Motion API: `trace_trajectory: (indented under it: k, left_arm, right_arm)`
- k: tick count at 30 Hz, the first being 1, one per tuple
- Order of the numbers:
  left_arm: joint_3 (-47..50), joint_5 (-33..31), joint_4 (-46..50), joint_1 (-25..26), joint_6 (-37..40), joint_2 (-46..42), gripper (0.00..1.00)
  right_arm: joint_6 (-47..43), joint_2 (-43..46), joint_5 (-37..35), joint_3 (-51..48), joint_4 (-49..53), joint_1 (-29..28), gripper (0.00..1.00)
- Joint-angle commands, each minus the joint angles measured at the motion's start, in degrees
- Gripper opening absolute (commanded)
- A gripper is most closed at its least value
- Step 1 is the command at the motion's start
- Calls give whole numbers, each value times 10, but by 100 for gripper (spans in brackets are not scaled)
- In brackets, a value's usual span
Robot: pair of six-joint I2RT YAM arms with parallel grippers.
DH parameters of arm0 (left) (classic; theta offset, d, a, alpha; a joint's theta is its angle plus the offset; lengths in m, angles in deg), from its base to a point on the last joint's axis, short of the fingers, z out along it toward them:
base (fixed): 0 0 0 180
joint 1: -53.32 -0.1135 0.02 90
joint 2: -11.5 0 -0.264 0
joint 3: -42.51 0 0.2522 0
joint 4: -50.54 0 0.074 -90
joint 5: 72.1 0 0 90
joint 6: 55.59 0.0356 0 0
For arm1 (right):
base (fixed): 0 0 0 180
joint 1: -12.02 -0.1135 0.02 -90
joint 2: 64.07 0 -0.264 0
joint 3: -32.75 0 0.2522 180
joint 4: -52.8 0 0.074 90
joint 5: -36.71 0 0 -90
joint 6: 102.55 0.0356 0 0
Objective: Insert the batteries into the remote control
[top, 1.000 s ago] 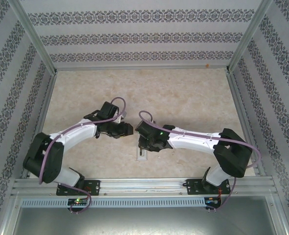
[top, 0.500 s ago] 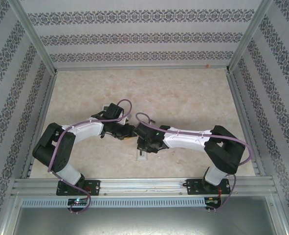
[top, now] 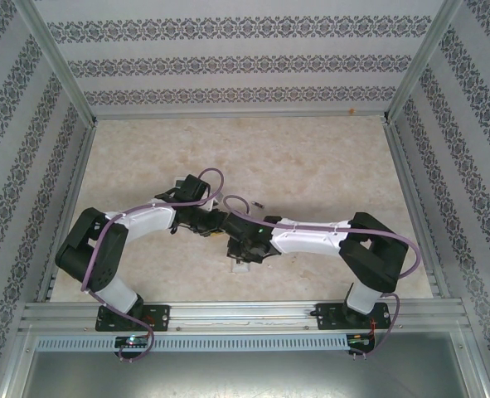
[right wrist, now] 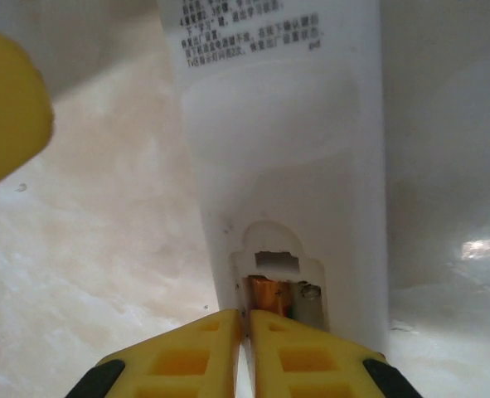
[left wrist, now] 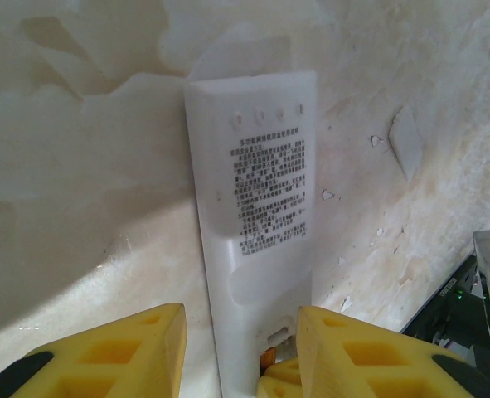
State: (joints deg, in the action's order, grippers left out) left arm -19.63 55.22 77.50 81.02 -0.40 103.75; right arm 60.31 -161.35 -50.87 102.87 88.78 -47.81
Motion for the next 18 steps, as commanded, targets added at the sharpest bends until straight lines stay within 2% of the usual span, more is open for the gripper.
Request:
trace_trajectory:
  k: [1, 5, 8, 11, 13, 16, 18]
  left_arm:
    - [9, 1, -26, 4, -7, -14, 40]
    - [16, 6, -36, 3, -16, -15, 40]
    - [21, 10, -36, 4, -17, -24, 40]
    - [24, 3, -28, 4, -11, -44, 43]
    - [19, -9, -11, 4, -5, -65, 46]
    - [13, -41, 15, 3, 0, -118, 52]
    - [10, -68, 30, 4, 3, -161, 59]
  right_arm:
    - [36, -14, 9, -24, 34, -18, 14]
    - [62, -18, 10, -39, 25, -25, 14]
    - [29, 0, -11, -18, 42, -23, 15]
    - [-9, 44, -25, 10, 56, -10, 19]
    - [-23, 93, -58, 13, 63, 1, 22]
    - [-74, 166, -133, 5, 99, 24, 34]
    - [-130, 199, -166, -6, 130, 51, 50]
